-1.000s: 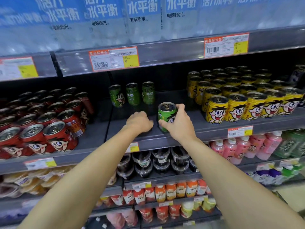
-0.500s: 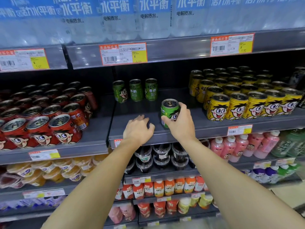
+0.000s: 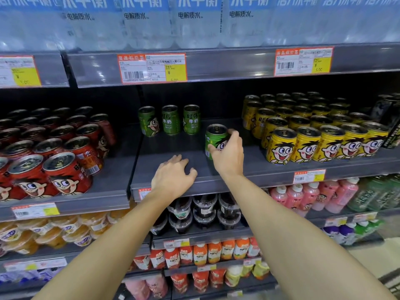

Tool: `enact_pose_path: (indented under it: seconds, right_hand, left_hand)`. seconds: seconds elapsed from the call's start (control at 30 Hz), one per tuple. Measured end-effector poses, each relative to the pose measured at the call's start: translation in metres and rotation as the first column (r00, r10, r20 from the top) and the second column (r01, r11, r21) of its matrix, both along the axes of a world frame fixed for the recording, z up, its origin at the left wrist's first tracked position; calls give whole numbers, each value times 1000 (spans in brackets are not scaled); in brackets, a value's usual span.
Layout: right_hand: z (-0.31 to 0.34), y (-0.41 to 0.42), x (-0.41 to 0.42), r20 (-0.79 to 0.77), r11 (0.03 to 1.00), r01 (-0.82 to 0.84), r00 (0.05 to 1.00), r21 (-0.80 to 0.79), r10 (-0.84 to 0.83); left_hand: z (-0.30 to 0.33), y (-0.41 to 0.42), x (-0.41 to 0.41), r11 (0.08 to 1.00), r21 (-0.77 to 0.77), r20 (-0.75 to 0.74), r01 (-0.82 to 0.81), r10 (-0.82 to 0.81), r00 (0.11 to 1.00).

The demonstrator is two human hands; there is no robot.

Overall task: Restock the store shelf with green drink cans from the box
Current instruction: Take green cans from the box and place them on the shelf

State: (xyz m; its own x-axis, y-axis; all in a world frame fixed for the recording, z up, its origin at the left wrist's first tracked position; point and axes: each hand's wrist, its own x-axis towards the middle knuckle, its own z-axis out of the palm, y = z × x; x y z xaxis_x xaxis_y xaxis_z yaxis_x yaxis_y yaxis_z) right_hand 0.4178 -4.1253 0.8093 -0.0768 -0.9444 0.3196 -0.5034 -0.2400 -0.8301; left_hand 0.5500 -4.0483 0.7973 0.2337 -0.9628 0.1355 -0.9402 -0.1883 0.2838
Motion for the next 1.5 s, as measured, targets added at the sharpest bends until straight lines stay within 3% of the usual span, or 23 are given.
enact_pose_path:
  seconds: [0.33, 0.6, 1.07, 1.17, 1.3, 1.5]
  right_hand:
    - [3, -69, 23, -5, 1000, -5, 1000, -3, 5]
    - [4, -115, 40, -5, 997, -36, 999, 66, 36]
    - [2, -139, 44, -18, 998, -65, 998, 16, 65]
    - [2, -137, 39, -33, 992, -88, 995, 89, 91]
    - [5, -125, 22, -200, 961, -135, 962, 241, 185]
    - [7, -66, -14, -546, 910, -254, 734, 329, 403]
  left_hand:
    - [-8, -13, 8, 1000, -30, 75, -1, 3, 997]
    - [-14, -16, 12, 999, -42, 53, 7, -5, 999]
    - [-9, -16, 11, 997, -28, 66, 68, -66, 996]
    - [-8, -16, 11, 997, -35, 51, 67, -66, 997]
    - [-7, -16, 10, 998, -28, 58, 62, -60, 997]
    - [-5, -15, 7, 999, 8, 74, 50, -50, 996]
